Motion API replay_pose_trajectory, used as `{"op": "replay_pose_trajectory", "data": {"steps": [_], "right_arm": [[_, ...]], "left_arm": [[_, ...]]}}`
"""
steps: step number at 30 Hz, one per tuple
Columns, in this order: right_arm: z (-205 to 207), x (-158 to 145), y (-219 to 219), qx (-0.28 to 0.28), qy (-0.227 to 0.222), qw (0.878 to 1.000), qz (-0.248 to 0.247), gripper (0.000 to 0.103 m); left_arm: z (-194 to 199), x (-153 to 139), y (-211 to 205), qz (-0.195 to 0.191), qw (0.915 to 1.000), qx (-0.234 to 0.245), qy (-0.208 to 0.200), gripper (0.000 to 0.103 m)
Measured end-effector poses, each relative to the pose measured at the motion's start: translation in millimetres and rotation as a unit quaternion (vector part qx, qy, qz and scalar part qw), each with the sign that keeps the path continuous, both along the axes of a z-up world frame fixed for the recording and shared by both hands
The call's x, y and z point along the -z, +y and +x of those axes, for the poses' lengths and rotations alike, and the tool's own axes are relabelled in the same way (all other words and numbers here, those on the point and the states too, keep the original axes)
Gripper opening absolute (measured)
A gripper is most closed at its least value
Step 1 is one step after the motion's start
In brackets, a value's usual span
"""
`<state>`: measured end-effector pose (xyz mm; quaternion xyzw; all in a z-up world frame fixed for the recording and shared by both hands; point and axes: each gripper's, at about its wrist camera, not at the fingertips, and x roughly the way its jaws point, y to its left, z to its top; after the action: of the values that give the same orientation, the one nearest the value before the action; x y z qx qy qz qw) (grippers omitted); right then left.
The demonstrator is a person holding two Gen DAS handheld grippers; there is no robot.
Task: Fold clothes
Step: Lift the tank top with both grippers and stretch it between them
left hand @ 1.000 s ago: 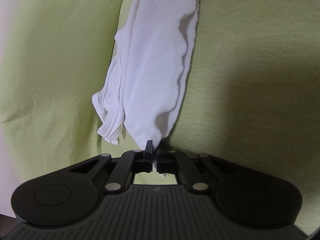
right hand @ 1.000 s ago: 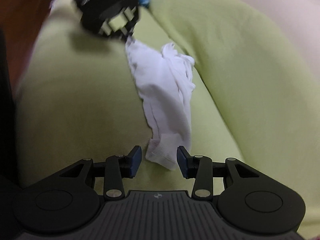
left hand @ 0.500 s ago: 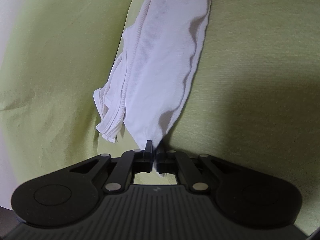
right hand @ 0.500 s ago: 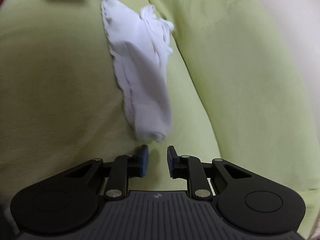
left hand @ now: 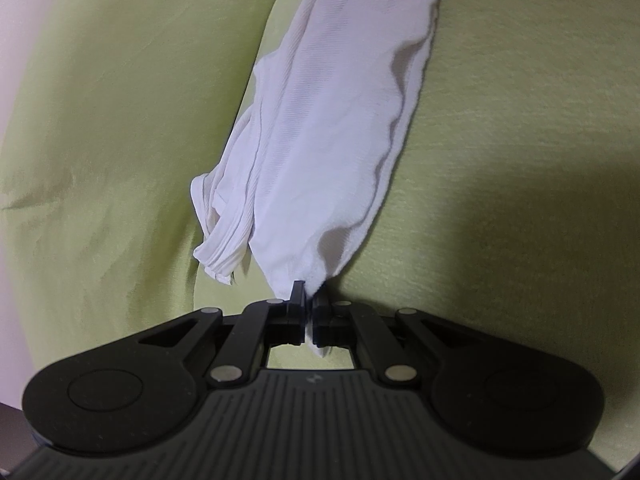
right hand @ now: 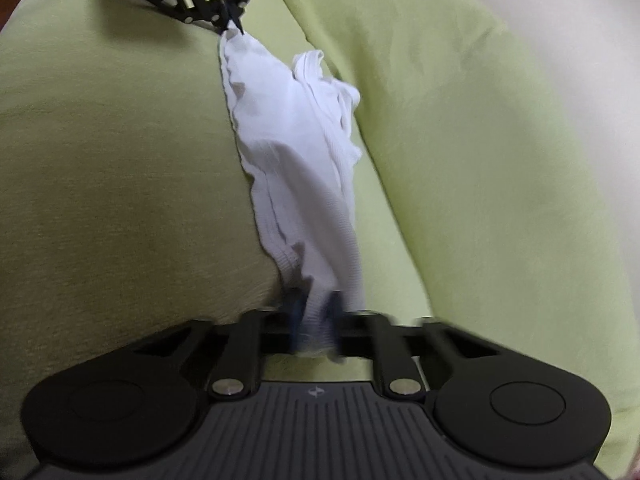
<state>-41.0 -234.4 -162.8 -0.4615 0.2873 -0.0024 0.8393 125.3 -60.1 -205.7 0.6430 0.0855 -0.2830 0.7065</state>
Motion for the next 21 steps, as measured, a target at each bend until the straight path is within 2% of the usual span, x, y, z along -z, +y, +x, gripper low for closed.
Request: {"op": "replay_pose_trajectory", "data": {"steps": [3,6,11,15,19,21], "right_arm": [[0,-24,-10,0.014,-0.021,1.0,0.017,0.0],[-11,-67,-30,0.023,-0.059,0.998,0.028,0.0],[-39,-158,-63,0.048,-0.134,0.987,0.073,0.0],[-77,-232,-82,0.054,-0.192,0.974,0.106,0.0],[-127,-279,-84,0.05,-0.232,0.967,0.093,0.0],[-152,-301,-85,0.053,-0.238,0.966,0.084,0.0]], "left_arm": [[-1,-11,-1,-0.015,0.9997,-0.017,0.005,0.0],[-7,-46,-3,-0.059,0.9977,-0.033,-0.008,0.0],[-31,-143,-7,-0.142,0.9883,-0.037,-0.043,0.002],[-70,-230,-8,-0.202,0.9754,-0.017,-0.087,0.002],[-115,-300,-9,-0.242,0.9624,0.001,-0.123,0.002],[-138,-328,-9,-0.254,0.9598,0.01,-0.119,0.003]]}}
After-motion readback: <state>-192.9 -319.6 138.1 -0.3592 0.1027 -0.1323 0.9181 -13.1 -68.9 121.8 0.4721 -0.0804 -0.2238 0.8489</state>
